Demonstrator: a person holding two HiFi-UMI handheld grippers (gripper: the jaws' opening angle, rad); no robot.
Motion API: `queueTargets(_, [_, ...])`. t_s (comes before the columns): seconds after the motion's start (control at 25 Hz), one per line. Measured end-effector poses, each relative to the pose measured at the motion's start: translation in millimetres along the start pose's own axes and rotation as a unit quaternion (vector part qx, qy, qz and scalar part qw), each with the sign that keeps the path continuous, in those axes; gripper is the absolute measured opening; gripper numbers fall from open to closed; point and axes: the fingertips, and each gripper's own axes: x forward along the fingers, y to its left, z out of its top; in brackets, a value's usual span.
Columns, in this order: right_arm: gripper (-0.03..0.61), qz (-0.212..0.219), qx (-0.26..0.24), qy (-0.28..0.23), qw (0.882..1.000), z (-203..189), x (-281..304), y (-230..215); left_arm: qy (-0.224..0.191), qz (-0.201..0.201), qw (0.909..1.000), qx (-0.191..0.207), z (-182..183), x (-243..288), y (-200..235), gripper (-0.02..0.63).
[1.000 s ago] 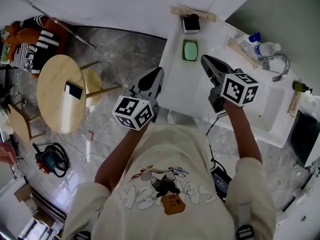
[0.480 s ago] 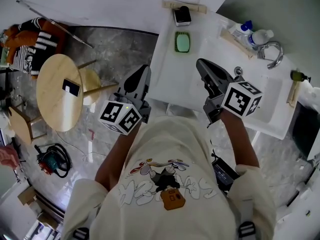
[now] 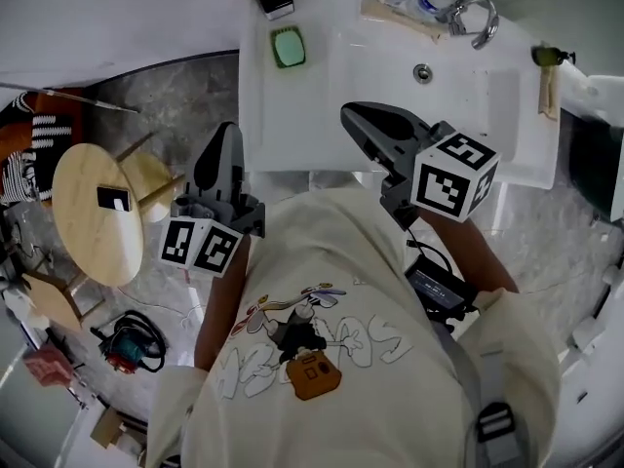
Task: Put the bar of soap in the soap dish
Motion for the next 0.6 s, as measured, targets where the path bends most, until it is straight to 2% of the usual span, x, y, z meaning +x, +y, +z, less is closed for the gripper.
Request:
queueTargets(0.16, [0.008, -0.006, -0.024, -0.016, 1.000, -2, -6, 8, 0.012, -0.032, 0.9994, -0.001, -8, 4, -22, 0.008])
queueTargets(0.24, [0.008, -0.002, -0.021, -0.018, 1.000, -4, -3, 13, 0.010, -0.042, 0.9991, -0.003, -5, 4, -30, 0.009])
queueTargets(0.44, [0.008, 0.011, -0.034, -0.019, 0.999, -5, 3, 23, 0.005, -0.062, 0.9981, 0.000, 2, 4, -48, 0.009])
queueTargets(0.6, [0.008, 0.014, -0.038, -0.020, 0.999, -8, 3, 27, 0.002, -0.063, 0.9980, -0.004, 3, 0, -51, 0.009])
